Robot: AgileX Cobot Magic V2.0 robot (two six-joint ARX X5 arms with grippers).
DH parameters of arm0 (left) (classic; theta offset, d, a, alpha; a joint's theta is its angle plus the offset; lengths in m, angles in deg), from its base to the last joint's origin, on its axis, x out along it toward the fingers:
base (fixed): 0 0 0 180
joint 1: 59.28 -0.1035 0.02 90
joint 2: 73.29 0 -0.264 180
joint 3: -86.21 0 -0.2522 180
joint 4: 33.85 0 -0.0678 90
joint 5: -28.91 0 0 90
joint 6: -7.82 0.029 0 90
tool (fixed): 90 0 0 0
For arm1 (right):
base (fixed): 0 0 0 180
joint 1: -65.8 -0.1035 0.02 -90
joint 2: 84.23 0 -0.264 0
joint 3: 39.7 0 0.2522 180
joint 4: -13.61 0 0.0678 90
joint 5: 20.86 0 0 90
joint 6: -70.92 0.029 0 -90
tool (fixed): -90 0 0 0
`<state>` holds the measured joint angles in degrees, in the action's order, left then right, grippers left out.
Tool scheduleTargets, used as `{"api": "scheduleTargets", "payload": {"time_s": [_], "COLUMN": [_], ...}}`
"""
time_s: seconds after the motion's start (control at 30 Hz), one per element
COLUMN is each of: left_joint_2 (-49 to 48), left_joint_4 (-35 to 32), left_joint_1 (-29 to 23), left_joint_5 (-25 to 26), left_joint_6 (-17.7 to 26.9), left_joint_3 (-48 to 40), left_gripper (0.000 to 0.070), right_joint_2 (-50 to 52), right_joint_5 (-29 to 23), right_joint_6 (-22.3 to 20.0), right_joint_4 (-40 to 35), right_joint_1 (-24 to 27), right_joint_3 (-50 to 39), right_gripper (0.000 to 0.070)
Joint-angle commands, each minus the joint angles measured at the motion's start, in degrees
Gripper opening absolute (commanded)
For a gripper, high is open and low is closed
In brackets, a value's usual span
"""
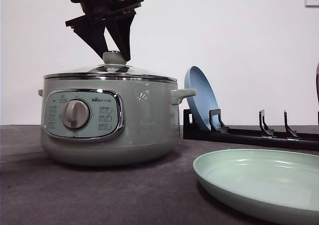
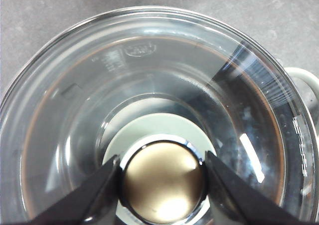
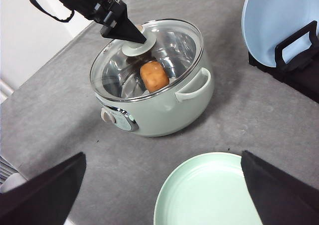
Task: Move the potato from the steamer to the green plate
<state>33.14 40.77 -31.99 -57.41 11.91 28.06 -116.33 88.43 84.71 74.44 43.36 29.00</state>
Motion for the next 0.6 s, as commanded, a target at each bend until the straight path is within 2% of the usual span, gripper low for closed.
{"api": "scheduleTargets", "payload": {"time_s": [0.0, 0.27, 0.57], "left_joint_2": [1.16, 1.05, 1.05], "left_joint_4": [1.0, 1.94, 8.54], "left_joint_1": [0.52, 0.31, 0.33], "left_joint_5": [0.55, 0.51, 0.5], "left_joint_6": [-0.49, -0.49, -0.73], "left_joint_3": [1.47, 3.39, 15.29], "left_gripper": [0.0, 0.0, 0.0], "right_joint_2": [-0.13, -0.13, -0.13], "right_joint_5": [-0.24, -0.24, -0.24], "right_joint_6": [0.59, 0.63, 0.63], "right_joint_4": [-0.75, -0.75, -0.75], "right_joint_1": [-0.2, -0.2, -0.2], "right_joint_3": [0.52, 0.52, 0.52], "right_gripper": [0.063, 0.063, 0.063]}}
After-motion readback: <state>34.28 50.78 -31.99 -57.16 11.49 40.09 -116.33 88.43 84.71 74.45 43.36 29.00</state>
